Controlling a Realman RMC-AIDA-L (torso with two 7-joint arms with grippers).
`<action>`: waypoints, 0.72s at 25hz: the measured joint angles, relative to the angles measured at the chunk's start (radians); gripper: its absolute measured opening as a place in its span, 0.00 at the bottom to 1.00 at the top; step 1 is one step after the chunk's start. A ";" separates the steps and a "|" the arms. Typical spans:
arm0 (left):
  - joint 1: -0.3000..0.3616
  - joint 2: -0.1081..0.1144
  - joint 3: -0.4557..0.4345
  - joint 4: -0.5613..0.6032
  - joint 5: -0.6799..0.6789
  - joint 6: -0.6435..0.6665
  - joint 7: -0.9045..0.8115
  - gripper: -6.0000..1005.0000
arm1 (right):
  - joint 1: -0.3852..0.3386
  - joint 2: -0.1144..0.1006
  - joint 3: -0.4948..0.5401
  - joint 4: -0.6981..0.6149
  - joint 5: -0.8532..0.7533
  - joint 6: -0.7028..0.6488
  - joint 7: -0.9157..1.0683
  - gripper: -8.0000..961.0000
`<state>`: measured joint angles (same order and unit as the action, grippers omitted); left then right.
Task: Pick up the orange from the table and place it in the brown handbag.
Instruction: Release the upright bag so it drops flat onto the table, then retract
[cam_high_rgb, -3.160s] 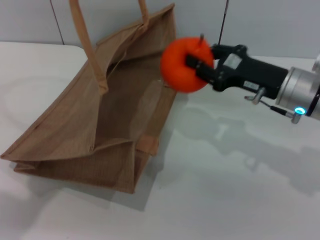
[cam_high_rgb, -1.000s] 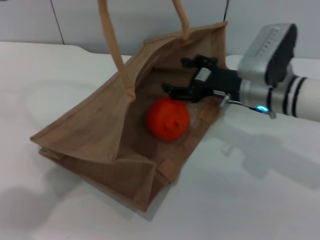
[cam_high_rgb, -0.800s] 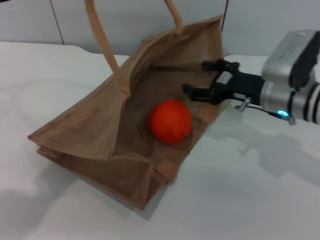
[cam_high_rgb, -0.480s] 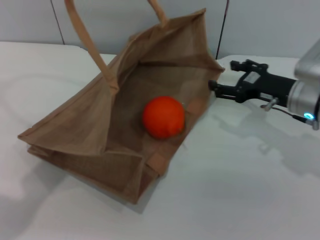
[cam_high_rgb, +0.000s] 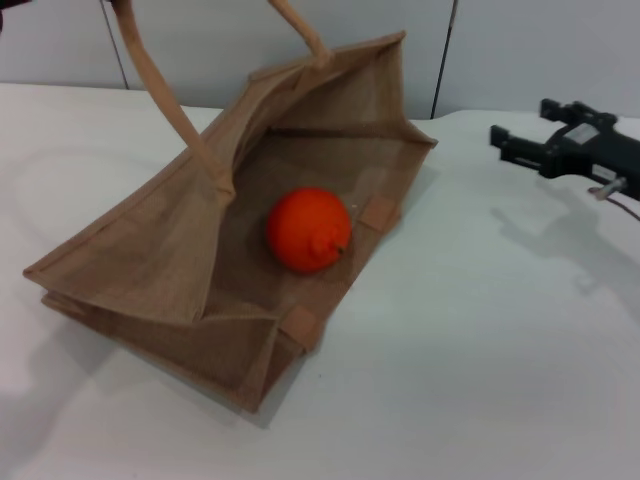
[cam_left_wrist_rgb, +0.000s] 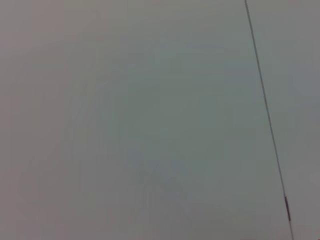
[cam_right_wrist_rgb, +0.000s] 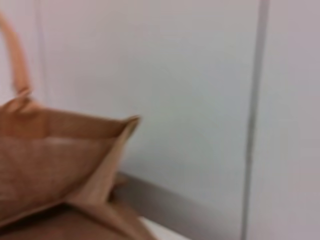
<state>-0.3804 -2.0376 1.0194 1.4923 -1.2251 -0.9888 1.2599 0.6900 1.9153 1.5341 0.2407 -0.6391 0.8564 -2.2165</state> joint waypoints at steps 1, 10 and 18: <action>0.000 0.001 0.000 -0.016 -0.012 0.003 0.008 0.13 | -0.006 -0.002 0.017 0.000 0.000 0.001 -0.001 0.93; -0.011 0.000 0.003 -0.100 -0.030 0.005 0.071 0.14 | -0.014 -0.004 0.058 -0.007 -0.002 -0.007 -0.015 0.93; -0.032 0.000 0.009 -0.181 -0.061 0.044 0.086 0.45 | -0.014 -0.004 0.061 -0.010 -0.002 -0.028 -0.015 0.93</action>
<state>-0.4123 -2.0379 1.0286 1.3110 -1.2860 -0.9450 1.3461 0.6764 1.9113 1.5947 0.2302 -0.6412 0.8287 -2.2318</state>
